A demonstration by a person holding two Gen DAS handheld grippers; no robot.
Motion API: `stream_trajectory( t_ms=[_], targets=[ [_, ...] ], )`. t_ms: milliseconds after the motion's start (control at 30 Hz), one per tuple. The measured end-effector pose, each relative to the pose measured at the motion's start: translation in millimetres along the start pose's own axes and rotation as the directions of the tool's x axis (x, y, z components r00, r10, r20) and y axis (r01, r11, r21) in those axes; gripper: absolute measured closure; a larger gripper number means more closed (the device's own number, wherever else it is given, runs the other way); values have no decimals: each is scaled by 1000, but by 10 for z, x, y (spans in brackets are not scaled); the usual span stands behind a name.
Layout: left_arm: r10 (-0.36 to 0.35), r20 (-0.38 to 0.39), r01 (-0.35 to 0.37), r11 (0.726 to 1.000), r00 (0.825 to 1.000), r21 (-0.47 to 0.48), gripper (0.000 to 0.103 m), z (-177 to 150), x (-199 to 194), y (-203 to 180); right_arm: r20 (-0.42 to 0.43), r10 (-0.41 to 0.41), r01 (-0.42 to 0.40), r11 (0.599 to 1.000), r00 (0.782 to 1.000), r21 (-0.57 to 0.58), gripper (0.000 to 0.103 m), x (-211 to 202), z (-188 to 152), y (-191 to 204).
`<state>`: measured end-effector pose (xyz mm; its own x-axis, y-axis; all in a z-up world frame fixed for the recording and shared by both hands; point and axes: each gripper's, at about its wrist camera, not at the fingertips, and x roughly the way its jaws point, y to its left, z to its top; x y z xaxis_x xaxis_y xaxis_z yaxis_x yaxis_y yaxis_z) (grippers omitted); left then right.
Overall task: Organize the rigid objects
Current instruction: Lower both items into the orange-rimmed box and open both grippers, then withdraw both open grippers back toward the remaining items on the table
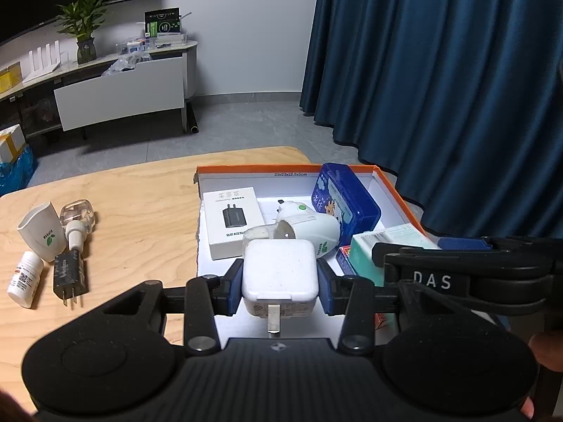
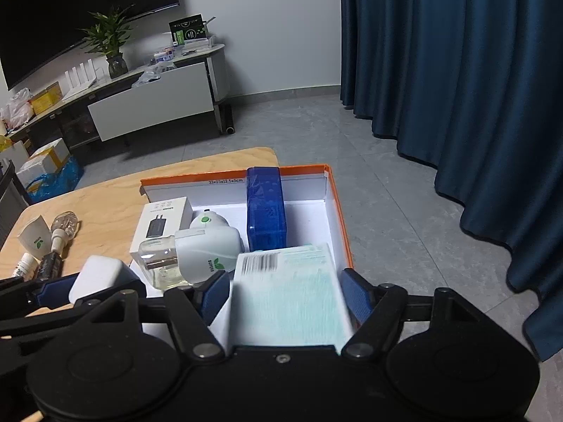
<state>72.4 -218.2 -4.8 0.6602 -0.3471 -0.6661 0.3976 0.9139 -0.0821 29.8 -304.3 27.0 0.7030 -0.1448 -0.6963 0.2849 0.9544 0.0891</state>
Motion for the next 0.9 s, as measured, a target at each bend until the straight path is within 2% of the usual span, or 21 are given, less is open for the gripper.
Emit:
stream_trajectory(
  t_ms=[300, 500, 600, 767, 900],
  targets=[
    [-23, -8, 23, 1000, 1000, -3, 60, 6, 43, -44, 62, -14, 13, 1000, 998, 17, 19, -165, 48, -84],
    [-67, -25, 67, 998, 997, 3, 60, 10, 107, -123, 86, -47, 45, 999, 995, 27, 19, -266, 48, -120],
    [-61, -14, 61, 998, 998, 6, 55, 35, 89, -162, 87, -56, 54, 998, 995, 24, 19, -305, 42, -125],
    [-49, -9, 49, 999, 999, 16, 55, 74, 0, -154, 99, -60, 57, 998, 993, 32, 19, -410, 38, -113],
    [-14, -2, 14, 1000, 1000, 19, 47, 91, -91, -79, 111, -53, 50, 998, 992, 25, 19, -490, 44, -49]
  ],
)
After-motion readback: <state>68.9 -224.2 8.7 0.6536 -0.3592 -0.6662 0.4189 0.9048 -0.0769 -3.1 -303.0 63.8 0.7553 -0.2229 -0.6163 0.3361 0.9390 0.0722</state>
